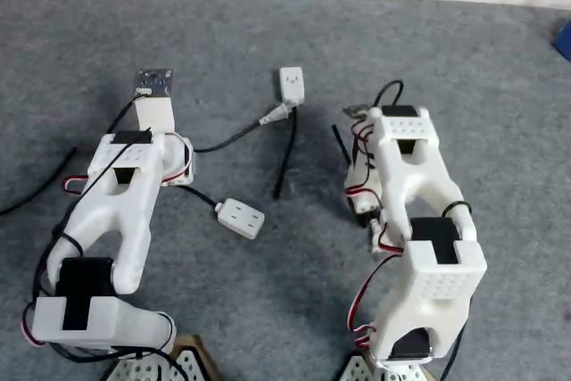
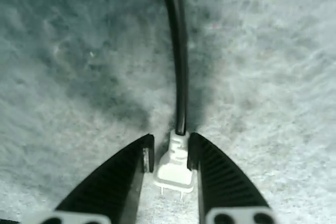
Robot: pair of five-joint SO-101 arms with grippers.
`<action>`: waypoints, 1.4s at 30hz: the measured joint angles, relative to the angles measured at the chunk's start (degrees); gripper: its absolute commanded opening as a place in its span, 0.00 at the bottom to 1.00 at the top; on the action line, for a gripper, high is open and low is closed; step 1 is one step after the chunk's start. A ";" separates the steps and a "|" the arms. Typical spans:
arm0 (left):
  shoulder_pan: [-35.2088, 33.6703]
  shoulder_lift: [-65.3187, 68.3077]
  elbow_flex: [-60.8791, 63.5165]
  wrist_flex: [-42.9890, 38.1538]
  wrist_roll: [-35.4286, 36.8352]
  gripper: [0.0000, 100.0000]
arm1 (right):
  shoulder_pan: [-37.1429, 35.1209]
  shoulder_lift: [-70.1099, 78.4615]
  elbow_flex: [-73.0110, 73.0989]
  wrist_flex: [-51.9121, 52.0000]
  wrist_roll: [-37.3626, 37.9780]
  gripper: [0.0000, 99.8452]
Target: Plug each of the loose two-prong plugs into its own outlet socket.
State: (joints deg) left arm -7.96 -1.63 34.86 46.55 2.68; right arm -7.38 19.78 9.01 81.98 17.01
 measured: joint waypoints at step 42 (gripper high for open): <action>0.09 0.00 0.00 0.00 0.00 0.18 | 0.26 -0.53 9.49 -11.96 3.25 0.11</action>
State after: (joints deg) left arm -7.87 -1.63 34.86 46.55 2.68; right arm -7.12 19.25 18.51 70.02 20.26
